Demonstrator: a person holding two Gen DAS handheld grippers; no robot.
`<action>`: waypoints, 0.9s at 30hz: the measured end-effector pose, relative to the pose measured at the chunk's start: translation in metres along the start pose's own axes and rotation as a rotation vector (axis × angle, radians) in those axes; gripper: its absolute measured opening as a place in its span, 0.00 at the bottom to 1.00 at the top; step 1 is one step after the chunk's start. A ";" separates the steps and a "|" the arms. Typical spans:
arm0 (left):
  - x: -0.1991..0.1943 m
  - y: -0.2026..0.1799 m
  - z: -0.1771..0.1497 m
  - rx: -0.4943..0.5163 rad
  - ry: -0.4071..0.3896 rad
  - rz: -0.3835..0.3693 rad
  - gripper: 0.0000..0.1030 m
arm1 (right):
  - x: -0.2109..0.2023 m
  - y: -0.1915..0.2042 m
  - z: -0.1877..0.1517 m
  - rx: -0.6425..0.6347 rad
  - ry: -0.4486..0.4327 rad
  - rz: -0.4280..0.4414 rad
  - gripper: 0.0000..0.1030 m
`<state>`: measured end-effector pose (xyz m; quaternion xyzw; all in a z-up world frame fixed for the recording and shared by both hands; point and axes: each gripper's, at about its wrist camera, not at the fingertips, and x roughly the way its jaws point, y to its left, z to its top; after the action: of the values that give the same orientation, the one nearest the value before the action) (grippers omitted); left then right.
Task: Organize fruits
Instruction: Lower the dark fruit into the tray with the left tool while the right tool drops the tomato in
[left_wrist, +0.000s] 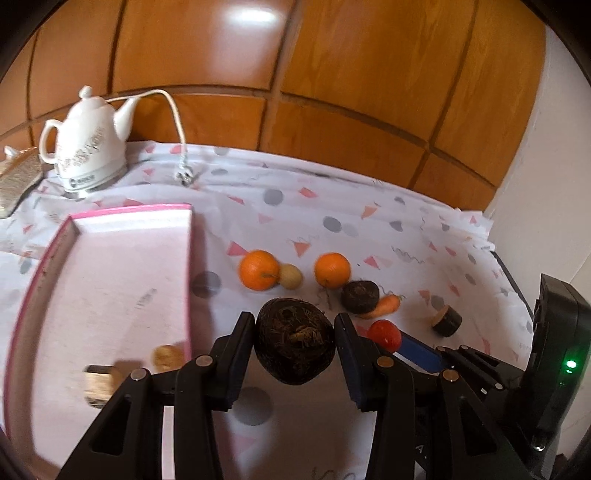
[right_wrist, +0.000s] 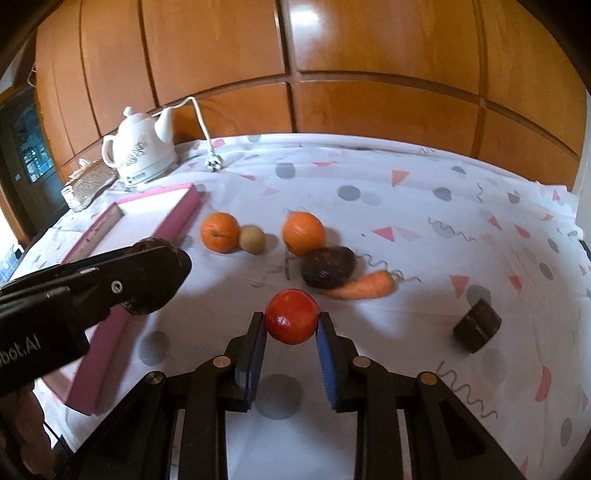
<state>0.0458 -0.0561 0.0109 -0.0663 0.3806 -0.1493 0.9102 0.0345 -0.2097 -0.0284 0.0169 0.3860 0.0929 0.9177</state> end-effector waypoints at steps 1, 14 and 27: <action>-0.003 0.004 0.001 -0.007 -0.004 0.008 0.44 | -0.001 0.003 0.001 -0.006 0.000 0.008 0.27; -0.040 0.091 0.002 -0.152 -0.060 0.136 0.44 | 0.001 0.064 0.025 -0.097 0.021 0.195 0.27; -0.051 0.151 -0.014 -0.223 -0.068 0.296 0.58 | 0.031 0.149 0.056 -0.228 0.047 0.277 0.27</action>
<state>0.0352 0.1030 -0.0003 -0.1149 0.3693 0.0316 0.9216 0.0719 -0.0559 0.0046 -0.0363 0.3883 0.2620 0.8827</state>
